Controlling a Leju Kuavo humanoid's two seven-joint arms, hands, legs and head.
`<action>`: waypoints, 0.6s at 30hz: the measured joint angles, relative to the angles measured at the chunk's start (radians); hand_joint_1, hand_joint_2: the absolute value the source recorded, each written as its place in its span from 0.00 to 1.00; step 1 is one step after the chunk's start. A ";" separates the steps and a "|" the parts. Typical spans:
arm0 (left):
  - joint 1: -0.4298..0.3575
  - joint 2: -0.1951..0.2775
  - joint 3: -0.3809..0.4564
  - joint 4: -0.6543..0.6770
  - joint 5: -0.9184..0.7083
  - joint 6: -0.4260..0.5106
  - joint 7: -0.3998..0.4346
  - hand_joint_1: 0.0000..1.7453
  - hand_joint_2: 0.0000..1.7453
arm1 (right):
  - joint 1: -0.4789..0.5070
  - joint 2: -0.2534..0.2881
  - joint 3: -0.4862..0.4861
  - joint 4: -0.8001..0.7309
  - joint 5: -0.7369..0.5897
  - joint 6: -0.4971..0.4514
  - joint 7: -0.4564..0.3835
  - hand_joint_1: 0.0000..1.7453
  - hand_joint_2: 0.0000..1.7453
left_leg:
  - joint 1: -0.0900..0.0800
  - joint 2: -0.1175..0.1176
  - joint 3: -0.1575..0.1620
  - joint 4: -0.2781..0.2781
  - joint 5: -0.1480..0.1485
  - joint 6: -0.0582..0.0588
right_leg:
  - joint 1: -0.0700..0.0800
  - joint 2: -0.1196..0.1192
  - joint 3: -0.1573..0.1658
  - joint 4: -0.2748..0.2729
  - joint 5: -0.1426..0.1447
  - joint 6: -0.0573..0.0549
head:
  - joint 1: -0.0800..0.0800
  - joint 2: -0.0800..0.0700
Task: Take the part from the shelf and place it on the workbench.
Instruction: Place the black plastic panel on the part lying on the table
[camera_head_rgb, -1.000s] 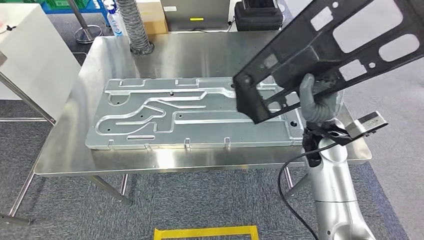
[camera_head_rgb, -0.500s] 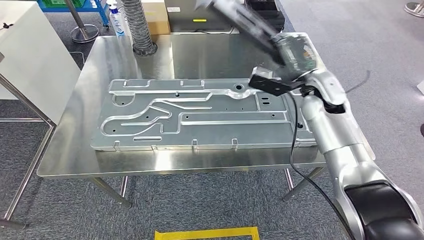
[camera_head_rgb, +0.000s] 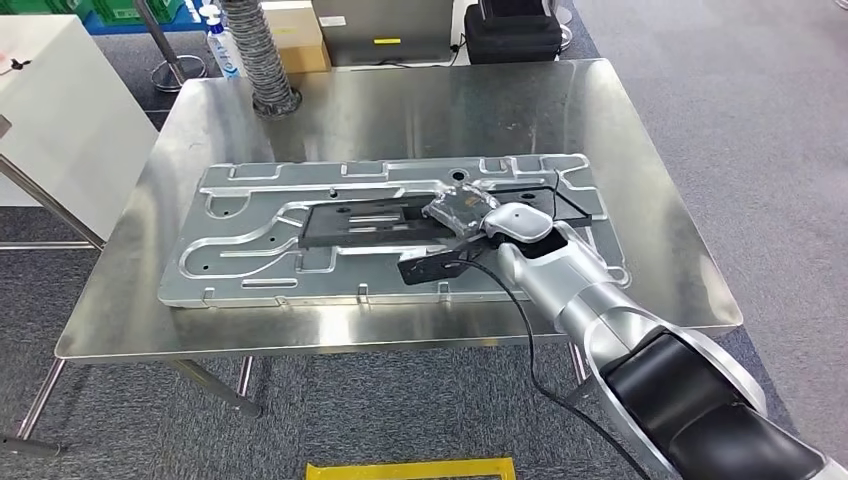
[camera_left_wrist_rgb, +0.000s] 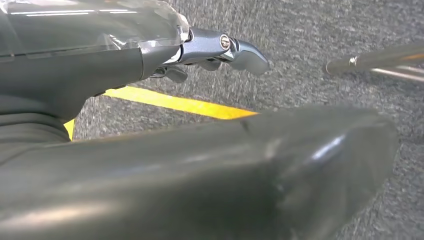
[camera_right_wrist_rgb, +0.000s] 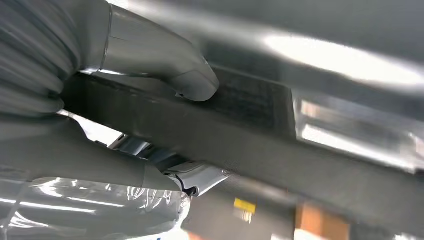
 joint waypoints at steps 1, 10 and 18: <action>0.000 0.000 -0.001 0.000 -0.001 0.000 -0.001 0.00 0.00 | 0.005 0.000 0.005 0.017 -0.004 -0.006 0.001 1.00 1.00 | -0.001 0.000 0.008 -0.027 0.026 0.004 | 0.002 0.000 0.004 0.000 -0.002 0.000 | 0.000 0.000; -0.002 -0.002 -0.007 0.000 -0.010 0.000 -0.017 0.00 1.00 | 0.036 -0.004 0.013 0.089 -0.020 -0.141 0.024 0.00 0.00 | -0.008 0.003 0.134 -0.300 0.134 0.045 | 0.008 0.008 0.006 0.015 -0.022 0.037 | 0.000 0.000; -0.006 -0.006 -0.026 0.000 -0.018 0.016 -0.020 0.00 0.00 | 0.083 -0.011 0.008 0.102 -0.015 -0.315 0.042 0.00 0.00 | -0.006 0.005 0.137 -0.301 0.135 0.052 | -0.003 0.004 -0.057 0.140 -0.047 0.047 | 0.000 0.000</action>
